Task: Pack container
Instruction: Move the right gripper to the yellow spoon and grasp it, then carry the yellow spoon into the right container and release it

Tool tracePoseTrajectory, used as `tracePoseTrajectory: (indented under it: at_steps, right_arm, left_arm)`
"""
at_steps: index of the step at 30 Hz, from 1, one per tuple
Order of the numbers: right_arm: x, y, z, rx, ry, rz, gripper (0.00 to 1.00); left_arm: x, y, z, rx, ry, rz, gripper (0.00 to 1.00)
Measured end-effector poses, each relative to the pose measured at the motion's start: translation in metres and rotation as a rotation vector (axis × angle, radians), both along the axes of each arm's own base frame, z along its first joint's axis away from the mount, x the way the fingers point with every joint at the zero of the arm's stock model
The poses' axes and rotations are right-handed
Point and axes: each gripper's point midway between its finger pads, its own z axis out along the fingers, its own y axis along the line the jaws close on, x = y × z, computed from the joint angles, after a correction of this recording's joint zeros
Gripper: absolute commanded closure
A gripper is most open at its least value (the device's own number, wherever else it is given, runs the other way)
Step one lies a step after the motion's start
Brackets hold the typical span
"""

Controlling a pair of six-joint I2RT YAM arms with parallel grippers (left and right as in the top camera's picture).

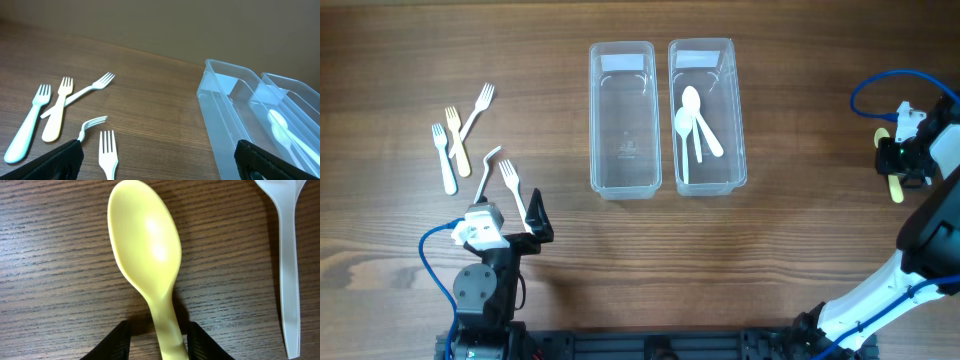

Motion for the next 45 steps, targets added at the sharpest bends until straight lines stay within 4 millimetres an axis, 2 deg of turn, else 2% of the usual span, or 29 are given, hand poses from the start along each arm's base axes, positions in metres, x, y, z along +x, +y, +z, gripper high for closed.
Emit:
tracePoseTrajectory:
  at_steps: [3, 8, 13, 18, 24, 34, 39, 40, 41, 42, 45]
  right_arm:
    - [0.001, 0.002, 0.0, 0.007, -0.001, -0.01, 0.74]
    - [0.005, 0.007, 0.0, 0.007, 0.002, -0.003, 0.74]
    - [0.019, 0.024, 0.001, 0.003, 0.001, 0.047, 0.76]
    - [0.03, 0.045, 0.001, 0.006, 0.005, 0.099, 0.89]
    - [0.031, 0.047, 0.001, 0.007, 0.004, 0.098, 0.94]
    - [0.036, 0.045, 0.006, 0.001, -0.01, 0.093, 0.96]
    - [0.056, 0.041, 0.036, -0.019, -0.073, 0.077, 0.96]
    - [0.068, 0.043, 0.06, -0.039, -0.123, 0.088, 0.96]
    - [0.073, 0.046, 0.069, -0.044, -0.141, 0.092, 0.96]
    - [0.083, 0.053, 0.088, -0.052, -0.183, 0.105, 0.96]
    - [0.1, 0.079, 0.121, -0.044, -0.262, 0.142, 0.96]
  left_arm:
    - [0.0, 0.0, 0.0, 0.0, 0.0, 0.0, 0.0]
    - [0.0, 0.0, 0.0, 0.0, 0.0, 0.0, 0.0]
    - [0.0, 0.0, 0.0, 0.0, 0.0, 0.0, 0.0]
    - [0.0, 0.0, 0.0, 0.0, 0.0, 0.0, 0.0]
    - [0.0, 0.0, 0.0, 0.0, 0.0, 0.0, 0.0]
    - [0.0, 0.0, 0.0, 0.0, 0.0, 0.0, 0.0]
    - [0.0, 0.0, 0.0, 0.0, 0.0, 0.0, 0.0]
    - [0.0, 0.0, 0.0, 0.0, 0.0, 0.0, 0.0]
    - [0.0, 0.0, 0.0, 0.0, 0.0, 0.0, 0.0]
    - [0.0, 0.0, 0.0, 0.0, 0.0, 0.0, 0.0]
    - [0.0, 0.0, 0.0, 0.0, 0.0, 0.0, 0.0]
